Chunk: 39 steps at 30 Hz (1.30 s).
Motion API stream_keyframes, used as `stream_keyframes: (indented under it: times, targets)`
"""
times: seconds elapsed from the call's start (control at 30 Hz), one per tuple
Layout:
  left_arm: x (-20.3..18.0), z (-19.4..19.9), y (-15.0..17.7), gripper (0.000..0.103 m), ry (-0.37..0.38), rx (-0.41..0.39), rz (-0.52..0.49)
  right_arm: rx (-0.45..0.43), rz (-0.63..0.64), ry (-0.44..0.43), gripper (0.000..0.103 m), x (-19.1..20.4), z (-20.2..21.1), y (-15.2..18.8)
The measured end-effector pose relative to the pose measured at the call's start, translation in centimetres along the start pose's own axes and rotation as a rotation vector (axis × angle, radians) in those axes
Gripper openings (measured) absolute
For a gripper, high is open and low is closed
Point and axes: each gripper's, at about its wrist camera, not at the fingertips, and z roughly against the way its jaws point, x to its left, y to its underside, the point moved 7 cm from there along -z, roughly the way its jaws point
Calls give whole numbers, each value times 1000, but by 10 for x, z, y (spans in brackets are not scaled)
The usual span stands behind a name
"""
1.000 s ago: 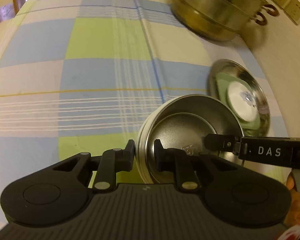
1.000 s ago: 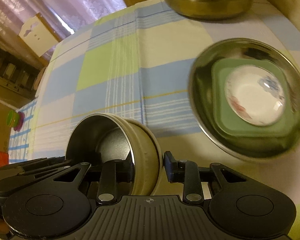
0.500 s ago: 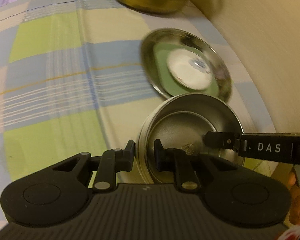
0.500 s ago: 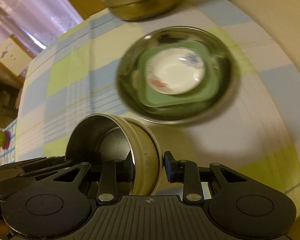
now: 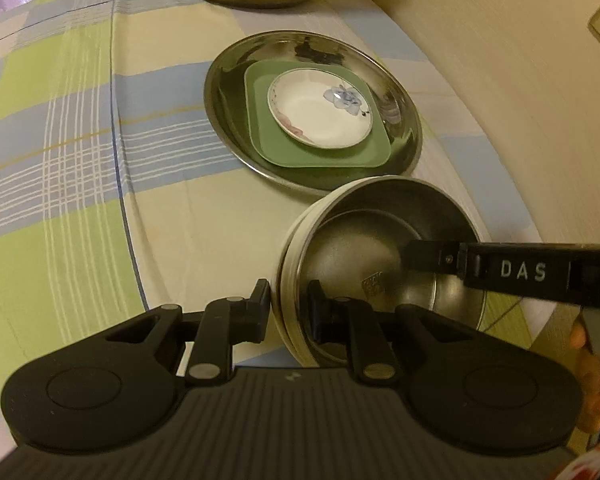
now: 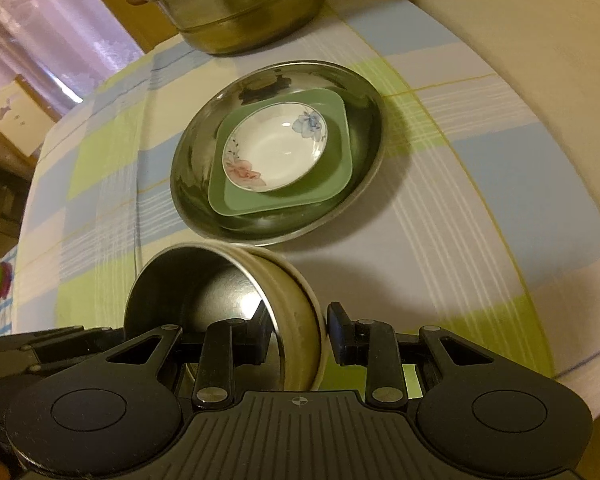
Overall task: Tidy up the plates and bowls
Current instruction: 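Carry the stacked bowls with both grippers over the steel plate stack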
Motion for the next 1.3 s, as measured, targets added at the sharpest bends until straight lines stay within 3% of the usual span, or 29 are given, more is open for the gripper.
stream_keyframes:
  times: [0.27,0.73,0.9,1.3]
  targets:
    - [4,2,3,17,-13,-31,93,-35,118,-60,30,-1,-1,8]
    - [-6,9,12,20,-103,-88,104,-12,66,-138,30,-13,-4,18]
    - [-9,10,14,21,-90,-88,94,43,5,-178,29,-20,-9,16]
    - [-5,8,13,23,-27,-73,53,12,-44,-149,27,-20,-7,21]
